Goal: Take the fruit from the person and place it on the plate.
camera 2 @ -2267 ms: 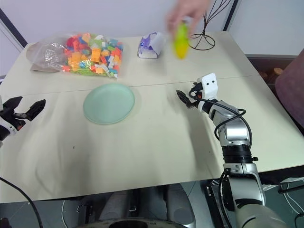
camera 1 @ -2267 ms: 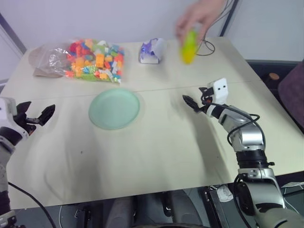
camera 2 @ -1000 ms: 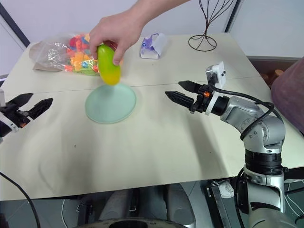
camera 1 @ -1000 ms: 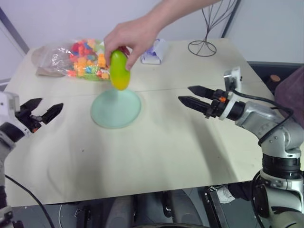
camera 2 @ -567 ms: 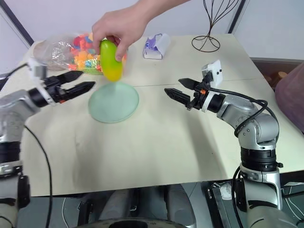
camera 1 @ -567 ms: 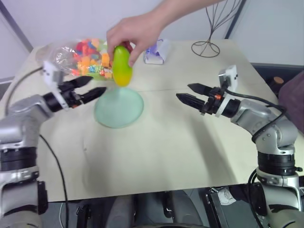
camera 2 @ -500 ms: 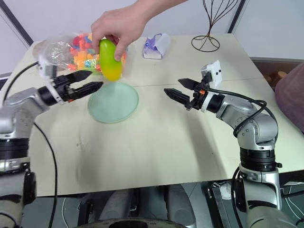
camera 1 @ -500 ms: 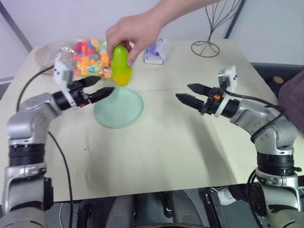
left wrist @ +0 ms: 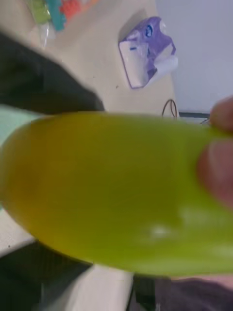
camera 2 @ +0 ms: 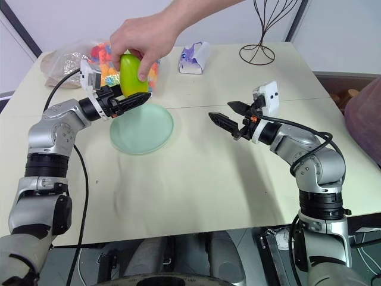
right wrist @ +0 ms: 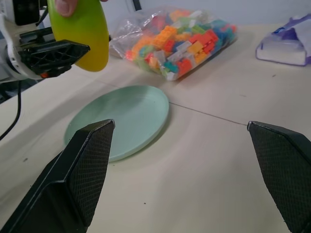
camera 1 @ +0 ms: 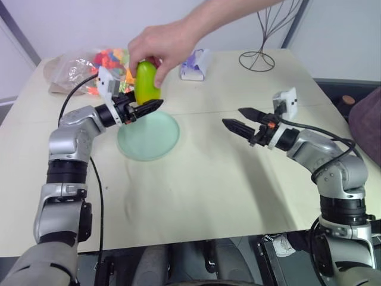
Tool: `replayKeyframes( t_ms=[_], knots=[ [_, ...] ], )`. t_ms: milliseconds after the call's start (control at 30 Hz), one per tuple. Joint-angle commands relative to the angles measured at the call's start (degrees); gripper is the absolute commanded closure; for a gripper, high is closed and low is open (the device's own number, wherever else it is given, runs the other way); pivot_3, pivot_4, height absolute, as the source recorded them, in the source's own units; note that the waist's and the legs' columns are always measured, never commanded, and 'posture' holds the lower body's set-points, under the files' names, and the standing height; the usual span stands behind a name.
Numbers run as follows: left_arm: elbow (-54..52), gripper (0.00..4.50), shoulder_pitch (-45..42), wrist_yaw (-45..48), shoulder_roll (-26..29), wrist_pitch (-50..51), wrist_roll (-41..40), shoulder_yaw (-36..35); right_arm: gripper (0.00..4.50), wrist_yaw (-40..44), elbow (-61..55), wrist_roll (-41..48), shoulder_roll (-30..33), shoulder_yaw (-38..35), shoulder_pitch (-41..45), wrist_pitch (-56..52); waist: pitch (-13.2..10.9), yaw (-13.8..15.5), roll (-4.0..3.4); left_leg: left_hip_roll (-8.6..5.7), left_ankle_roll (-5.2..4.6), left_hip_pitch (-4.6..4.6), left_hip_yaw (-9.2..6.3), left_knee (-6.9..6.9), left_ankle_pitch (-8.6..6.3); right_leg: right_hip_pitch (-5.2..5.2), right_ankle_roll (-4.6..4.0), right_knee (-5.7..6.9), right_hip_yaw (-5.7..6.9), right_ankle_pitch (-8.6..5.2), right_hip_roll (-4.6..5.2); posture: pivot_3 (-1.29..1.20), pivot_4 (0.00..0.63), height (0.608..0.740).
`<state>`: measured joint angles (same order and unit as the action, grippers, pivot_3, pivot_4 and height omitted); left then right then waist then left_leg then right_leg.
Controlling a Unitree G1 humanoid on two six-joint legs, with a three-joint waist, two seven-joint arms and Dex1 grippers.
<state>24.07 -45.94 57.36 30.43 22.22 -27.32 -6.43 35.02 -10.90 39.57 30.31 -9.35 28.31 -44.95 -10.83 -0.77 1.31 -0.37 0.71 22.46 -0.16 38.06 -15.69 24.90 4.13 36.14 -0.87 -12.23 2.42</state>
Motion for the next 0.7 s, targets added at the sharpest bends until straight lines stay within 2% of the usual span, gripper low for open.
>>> replayKeyframes(
  t_ms=[33,200,400,600,700],
  knots=[
    [-0.7,2.12,-1.8,0.4,0.2,-1.7,0.0,-1.3,0.00,-0.3,-2.1,0.3,-0.1,-1.4,0.2,1.5,0.0,0.0,0.00,0.00,0.00,0.00,0.00,0.00,0.00,0.00,0.00,0.00,0.00,0.00,0.00,0.00,0.150,0.740],
    [-0.1,2.12,-1.9,-1.4,1.2,-3.8,3.8,0.1,0.00,-0.2,-1.8,0.3,-0.1,-1.2,0.1,1.7,0.0,0.0,0.00,0.00,0.00,0.00,0.00,0.00,0.00,0.00,0.01,0.00,0.00,0.01,0.01,0.00,0.150,0.740],
    [2.5,2.12,2.2,4.0,10.4,-9.2,16.2,9.5,0.00,-0.3,-1.1,-0.2,-1.1,-0.4,-0.4,2.9,0.0,-0.4,-0.02,0.03,-0.05,-0.06,0.04,-0.03,-0.03,0.01,0.00,0.03,-0.07,0.00,-0.08,0.00,0.150,0.740],
    [7.3,2.12,1.2,6.7,10.5,-12.5,18.4,10.5,0.00,-0.5,-1.3,-1.1,-2.5,0.4,-1.2,3.7,0.0,0.2,-0.01,0.03,-0.05,0.04,-0.01,0.06,-0.02,-0.01,0.00,-0.01,-0.01,-0.01,-0.07,0.00,0.150,0.740],
    [8.9,0.59,0.5,6.8,9.5,-12.9,18.3,10.2,0.00,-0.5,-1.5,-1.4,-2.6,0.3,-1.7,3.8,0.0,0.2,-0.01,-0.02,-0.05,0.05,0.02,0.07,-0.02,0.00,0.02,-0.03,-0.02,0.00,0.02,0.00,0.150,0.740]
  ],
)
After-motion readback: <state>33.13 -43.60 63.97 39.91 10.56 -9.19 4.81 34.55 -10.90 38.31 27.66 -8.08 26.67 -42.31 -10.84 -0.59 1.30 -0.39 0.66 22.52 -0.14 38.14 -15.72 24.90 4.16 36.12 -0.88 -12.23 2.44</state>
